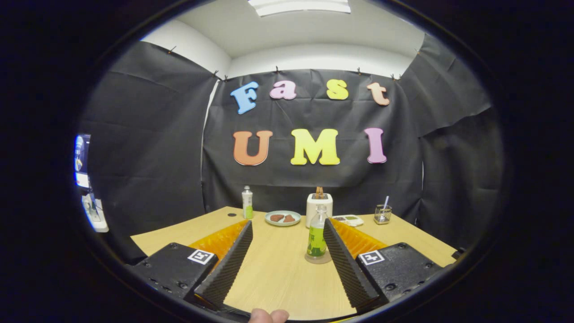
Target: Take the bottle from table, then pour the juice into the cup, finally place the bottle on the coaster
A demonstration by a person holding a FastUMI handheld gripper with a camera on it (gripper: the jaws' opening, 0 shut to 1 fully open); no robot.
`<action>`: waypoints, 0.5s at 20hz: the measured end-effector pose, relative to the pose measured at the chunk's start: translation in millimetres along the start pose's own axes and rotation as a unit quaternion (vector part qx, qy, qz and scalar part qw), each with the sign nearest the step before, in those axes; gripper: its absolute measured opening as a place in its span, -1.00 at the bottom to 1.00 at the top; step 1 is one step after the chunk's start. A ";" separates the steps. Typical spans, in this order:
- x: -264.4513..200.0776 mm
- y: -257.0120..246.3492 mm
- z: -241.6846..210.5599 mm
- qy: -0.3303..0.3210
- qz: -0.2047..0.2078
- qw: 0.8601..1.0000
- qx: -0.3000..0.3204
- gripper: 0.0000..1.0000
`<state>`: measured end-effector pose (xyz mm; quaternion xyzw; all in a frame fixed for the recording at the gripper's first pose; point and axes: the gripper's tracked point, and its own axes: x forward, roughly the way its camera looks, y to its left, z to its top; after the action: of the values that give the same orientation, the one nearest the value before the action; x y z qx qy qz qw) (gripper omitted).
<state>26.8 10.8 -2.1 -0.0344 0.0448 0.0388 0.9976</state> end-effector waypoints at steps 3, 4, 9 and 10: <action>-0.1 0.8 5.2 -0.006 0.003 1.000 -0.010 1.00; 0.2 0.4 6.1 -0.006 0.002 1.000 -0.014 1.00; -1.6 -9.0 9.6 -0.014 -0.007 1.000 -0.014 1.00; -1.4 -10.7 8.9 -0.012 -0.009 1.000 -0.012 1.00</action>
<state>27.0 0.7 7.5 -0.0467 0.0319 0.0313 0.9979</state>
